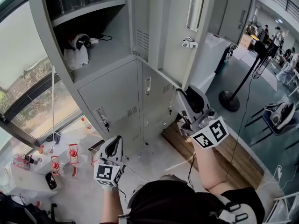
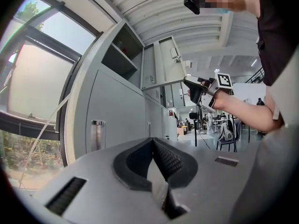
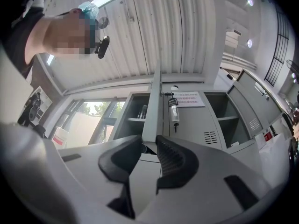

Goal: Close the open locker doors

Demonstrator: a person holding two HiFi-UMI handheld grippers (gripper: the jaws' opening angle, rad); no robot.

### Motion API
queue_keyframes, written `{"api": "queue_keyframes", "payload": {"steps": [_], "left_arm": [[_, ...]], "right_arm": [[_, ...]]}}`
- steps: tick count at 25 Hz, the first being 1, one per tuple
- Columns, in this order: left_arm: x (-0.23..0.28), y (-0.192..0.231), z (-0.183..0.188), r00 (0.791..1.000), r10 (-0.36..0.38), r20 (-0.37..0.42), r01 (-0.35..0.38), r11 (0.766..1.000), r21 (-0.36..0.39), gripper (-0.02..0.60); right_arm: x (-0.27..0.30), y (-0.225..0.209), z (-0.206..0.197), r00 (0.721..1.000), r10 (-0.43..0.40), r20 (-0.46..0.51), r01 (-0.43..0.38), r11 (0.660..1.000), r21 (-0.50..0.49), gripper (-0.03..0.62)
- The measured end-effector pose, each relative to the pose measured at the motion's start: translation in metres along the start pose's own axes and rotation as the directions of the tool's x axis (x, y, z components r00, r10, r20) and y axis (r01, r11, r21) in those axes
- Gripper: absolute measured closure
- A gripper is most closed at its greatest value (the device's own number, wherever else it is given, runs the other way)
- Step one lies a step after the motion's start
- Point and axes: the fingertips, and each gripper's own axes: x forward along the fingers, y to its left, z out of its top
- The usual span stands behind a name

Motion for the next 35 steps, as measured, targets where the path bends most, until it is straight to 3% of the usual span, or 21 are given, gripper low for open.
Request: {"api": "queue_keyframes", "payload": {"steps": [22, 35], "left_arm": [[-0.121, 0.08, -0.02, 0.989, 0.144, 0.018, -0.144, 0.989, -0.04, 0.574], [-0.168, 0.11, -0.025, 0.956, 0.292, 0.013, -0.291, 0.956, -0.039, 0.574]], "right_arm": [[0.054, 0.117, -0.013, 0.999, 0.044, 0.007, -0.043, 0.997, -0.06, 0.467], [0.099, 0.16, -0.024, 0.982, 0.182, 0.05, -0.183, 0.983, 0.004, 0.47]]}}
